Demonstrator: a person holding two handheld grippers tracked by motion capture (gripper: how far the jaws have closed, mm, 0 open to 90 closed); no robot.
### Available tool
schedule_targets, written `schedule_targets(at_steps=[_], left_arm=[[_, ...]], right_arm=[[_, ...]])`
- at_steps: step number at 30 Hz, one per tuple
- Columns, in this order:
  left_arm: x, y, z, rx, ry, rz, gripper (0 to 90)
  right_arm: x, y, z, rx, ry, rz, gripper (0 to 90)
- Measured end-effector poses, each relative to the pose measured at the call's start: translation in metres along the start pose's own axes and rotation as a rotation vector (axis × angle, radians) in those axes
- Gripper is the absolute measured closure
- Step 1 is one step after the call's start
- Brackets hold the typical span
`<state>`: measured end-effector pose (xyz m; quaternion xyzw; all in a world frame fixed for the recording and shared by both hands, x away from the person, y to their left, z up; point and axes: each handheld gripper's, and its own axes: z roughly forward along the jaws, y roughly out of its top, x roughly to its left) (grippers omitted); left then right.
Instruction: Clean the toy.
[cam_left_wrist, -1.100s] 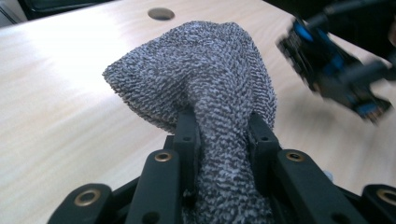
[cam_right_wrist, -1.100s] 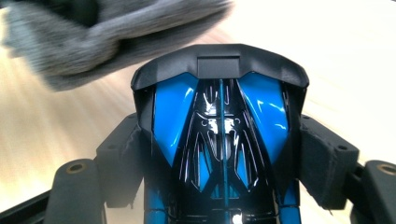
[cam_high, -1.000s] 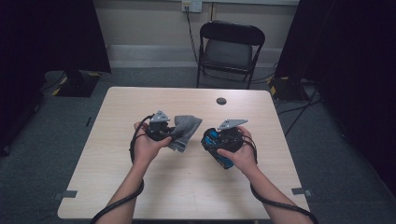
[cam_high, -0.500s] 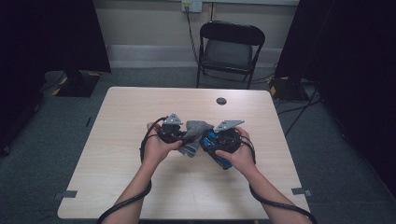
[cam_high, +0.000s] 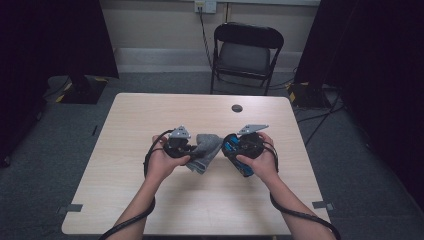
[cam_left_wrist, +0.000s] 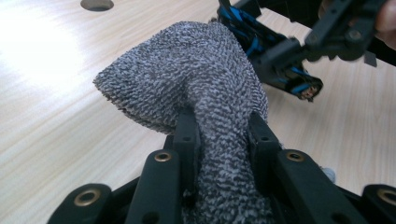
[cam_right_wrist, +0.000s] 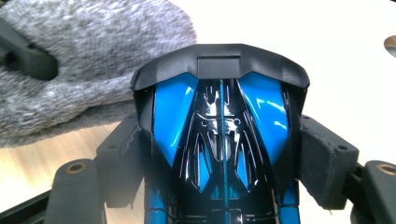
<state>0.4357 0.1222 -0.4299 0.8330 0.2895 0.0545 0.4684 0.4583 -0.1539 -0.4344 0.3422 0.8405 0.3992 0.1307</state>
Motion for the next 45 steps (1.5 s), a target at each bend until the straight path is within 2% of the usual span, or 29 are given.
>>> schedule_targets(at_steps=[2, 7, 11, 14, 16, 22, 25, 35, 38, 40, 43, 45], left_arm=[[0.001, -0.004, -0.004, -0.003, -0.002, -0.003, 71.0], [0.010, -0.014, -0.013, -0.012, 0.065, -0.029, 70.9], [0.016, -0.011, -0.014, -0.025, 0.126, -0.039, 70.8], [0.015, -0.003, -0.009, -0.047, 0.148, -0.029, 70.7], [0.012, 0.003, -0.005, -0.060, 0.142, -0.019, 70.6], [0.002, 0.016, 0.009, -0.044, 0.106, 0.021, 70.4], [0.000, 0.017, 0.012, -0.038, 0.075, 0.019, 70.4], [-0.005, 0.009, 0.009, -0.023, 0.049, 0.033, 70.4], [-0.009, 0.005, 0.007, -0.026, 0.017, 0.031, 70.4], [-0.010, 0.002, 0.005, -0.017, 0.018, 0.040, 70.4], [-0.009, -0.006, 0.000, -0.015, 0.003, 0.026, 70.3], [-0.007, -0.012, -0.003, 0.001, 0.011, 0.021, 70.3]], right_arm=[[-0.002, 0.000, -0.001, -0.003, -0.008, 0.006, 25.5], [-0.007, -0.001, -0.006, -0.019, -0.001, 0.018, 25.5], [0.003, -0.002, -0.006, -0.017, 0.029, -0.008, 25.5], [0.012, -0.002, -0.003, -0.015, 0.048, -0.029, 25.5], [0.017, -0.001, 0.000, -0.010, 0.059, -0.038, 25.5], [0.024, 0.003, 0.004, -0.013, 0.074, -0.050, 25.5], [0.024, 0.003, 0.003, -0.013, 0.072, -0.047, 25.5], [0.009, -0.002, 0.002, 0.005, 0.029, -0.027, 25.4], [0.005, -0.002, 0.000, 0.005, 0.016, -0.011, 25.4], [0.002, -0.001, -0.001, 0.003, 0.017, -0.003, 25.4], [-0.002, 0.000, -0.004, 0.000, 0.003, 0.004, 25.5], [-0.004, 0.000, -0.005, 0.000, 0.003, 0.007, 25.5]])
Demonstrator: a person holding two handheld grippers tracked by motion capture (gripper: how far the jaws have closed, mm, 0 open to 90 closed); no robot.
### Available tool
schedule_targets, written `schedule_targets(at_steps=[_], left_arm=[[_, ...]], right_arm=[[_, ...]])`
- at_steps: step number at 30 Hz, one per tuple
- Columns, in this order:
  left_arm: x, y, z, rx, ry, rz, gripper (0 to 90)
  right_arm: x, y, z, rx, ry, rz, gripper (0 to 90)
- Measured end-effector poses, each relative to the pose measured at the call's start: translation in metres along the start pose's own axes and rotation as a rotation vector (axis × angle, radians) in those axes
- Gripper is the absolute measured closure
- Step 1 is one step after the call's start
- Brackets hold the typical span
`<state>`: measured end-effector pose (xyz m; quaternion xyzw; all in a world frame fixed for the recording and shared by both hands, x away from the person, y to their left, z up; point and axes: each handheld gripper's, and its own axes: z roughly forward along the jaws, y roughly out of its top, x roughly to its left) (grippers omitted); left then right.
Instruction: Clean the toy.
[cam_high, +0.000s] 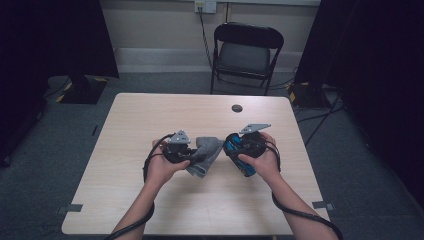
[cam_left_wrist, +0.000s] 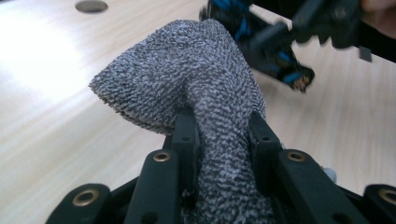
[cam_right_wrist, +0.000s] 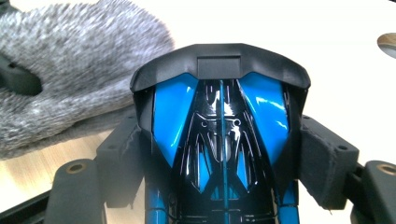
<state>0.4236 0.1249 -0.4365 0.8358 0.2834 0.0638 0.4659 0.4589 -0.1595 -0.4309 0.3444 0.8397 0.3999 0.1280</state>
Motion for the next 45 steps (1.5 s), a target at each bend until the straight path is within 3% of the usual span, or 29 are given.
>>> schedule_targets(at_steps=[2, 7, 11, 15, 23, 38, 45], left_arm=[[0.002, -0.004, -0.003, 0.019, 0.031, 0.002, 70.2], [0.013, -0.009, -0.008, 0.005, 0.137, -0.026, 70.0], [0.012, -0.001, -0.001, -0.019, 0.174, -0.013, 69.9], [0.004, 0.010, 0.011, -0.043, 0.141, -0.003, 69.9], [-0.008, 0.012, 0.029, -0.014, 0.074, -0.004, 70.0], [-0.016, 0.006, 0.043, 0.000, 0.043, -0.043, 70.0], [-0.025, 0.004, 0.052, 0.016, -0.002, -0.024, 70.0]], right_arm=[[-0.001, 0.001, -0.001, -0.003, -0.001, 0.005, 25.5], [0.001, 0.003, -0.005, -0.020, 0.014, 0.009, 25.5], [0.008, 0.007, -0.003, -0.024, 0.031, 0.002, 25.5], [0.015, 0.010, 0.001, -0.028, 0.034, -0.013, 25.4], [0.019, 0.012, 0.004, -0.046, 0.023, -0.006, 25.5], [0.023, 0.019, 0.009, -0.067, -0.005, 0.007, 25.5], [0.027, 0.028, 0.009, -0.087, -0.013, 0.008, 25.5]])
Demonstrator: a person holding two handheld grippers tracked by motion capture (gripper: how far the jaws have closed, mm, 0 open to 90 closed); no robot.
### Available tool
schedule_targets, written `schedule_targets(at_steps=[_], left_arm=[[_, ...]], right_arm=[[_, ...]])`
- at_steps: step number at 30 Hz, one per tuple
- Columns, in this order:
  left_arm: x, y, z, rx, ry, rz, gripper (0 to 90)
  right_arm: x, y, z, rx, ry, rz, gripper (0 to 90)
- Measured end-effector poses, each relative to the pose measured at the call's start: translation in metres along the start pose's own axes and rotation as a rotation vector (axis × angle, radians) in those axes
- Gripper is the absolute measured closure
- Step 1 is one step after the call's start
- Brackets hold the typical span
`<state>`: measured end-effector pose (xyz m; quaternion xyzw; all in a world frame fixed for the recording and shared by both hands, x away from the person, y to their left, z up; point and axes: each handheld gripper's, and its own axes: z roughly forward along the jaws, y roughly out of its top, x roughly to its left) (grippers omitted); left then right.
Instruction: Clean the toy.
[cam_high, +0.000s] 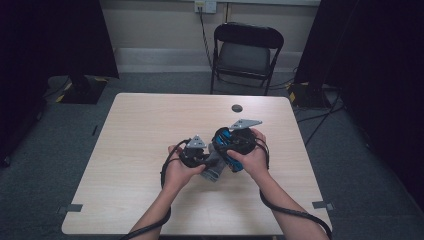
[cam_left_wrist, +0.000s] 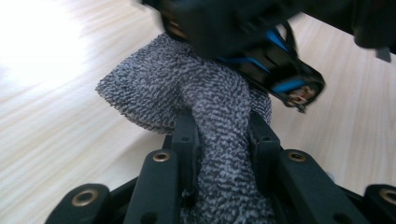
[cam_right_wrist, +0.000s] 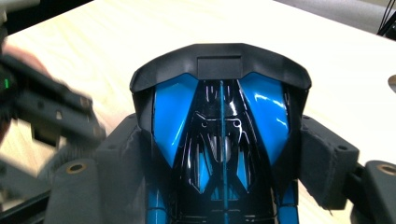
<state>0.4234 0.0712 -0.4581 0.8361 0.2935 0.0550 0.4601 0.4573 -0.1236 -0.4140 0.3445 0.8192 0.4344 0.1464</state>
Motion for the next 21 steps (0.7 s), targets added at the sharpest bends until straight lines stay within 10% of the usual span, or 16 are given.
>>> schedule_targets(at_steps=[21], left_arm=[[-0.014, -0.015, 0.017, 0.075, -0.071, 0.049, 69.9]], right_arm=[[-0.021, 0.013, -0.013, -0.050, -0.013, 0.081, 25.4]])
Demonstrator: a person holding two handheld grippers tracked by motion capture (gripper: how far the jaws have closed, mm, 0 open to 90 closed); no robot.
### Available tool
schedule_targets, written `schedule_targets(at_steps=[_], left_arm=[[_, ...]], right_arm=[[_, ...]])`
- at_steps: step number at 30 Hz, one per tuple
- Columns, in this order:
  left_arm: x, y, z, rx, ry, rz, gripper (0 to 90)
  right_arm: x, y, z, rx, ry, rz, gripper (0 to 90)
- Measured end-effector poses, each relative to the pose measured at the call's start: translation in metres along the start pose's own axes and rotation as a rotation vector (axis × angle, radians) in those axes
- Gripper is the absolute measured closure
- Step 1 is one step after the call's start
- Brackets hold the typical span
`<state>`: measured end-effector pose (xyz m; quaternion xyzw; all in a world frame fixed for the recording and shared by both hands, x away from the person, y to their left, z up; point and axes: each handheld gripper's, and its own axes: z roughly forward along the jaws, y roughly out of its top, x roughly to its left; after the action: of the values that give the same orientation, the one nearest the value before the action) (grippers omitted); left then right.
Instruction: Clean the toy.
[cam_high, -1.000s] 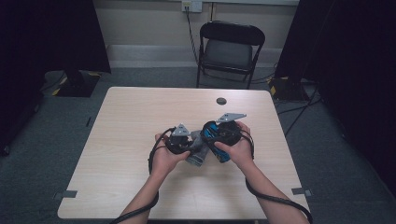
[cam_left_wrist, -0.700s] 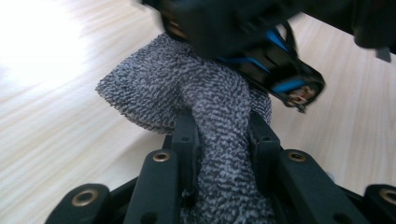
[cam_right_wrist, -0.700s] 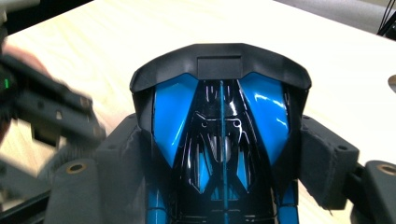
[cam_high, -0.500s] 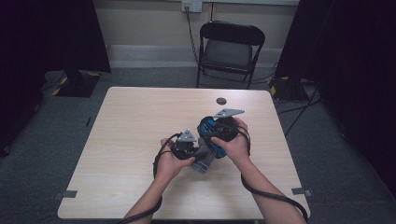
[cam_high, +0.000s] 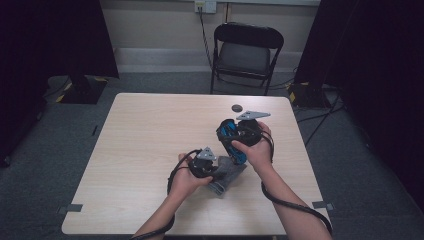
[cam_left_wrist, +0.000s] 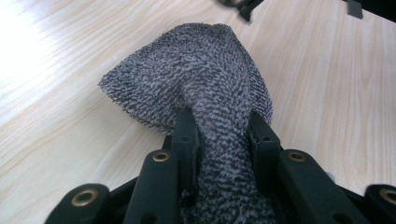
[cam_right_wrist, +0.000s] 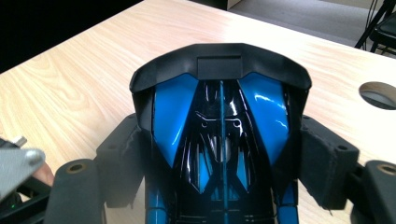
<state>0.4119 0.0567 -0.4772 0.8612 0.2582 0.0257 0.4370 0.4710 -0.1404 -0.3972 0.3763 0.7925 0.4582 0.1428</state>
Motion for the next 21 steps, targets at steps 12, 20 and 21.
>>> schedule_targets(at_steps=[12, 20, 21], left_arm=[[0.034, 0.004, -0.052, -0.073, 0.144, -0.059, 69.6], [0.049, 0.010, -0.064, -0.092, 0.197, -0.084, 69.3], [0.050, 0.011, -0.065, -0.097, 0.205, -0.085, 69.3]], right_arm=[[-0.003, -0.010, -0.010, 0.004, 0.015, -0.004, 25.5], [0.000, -0.019, -0.011, 0.013, 0.029, -0.011, 25.4], [0.001, -0.020, -0.012, 0.015, 0.031, -0.016, 25.4]])
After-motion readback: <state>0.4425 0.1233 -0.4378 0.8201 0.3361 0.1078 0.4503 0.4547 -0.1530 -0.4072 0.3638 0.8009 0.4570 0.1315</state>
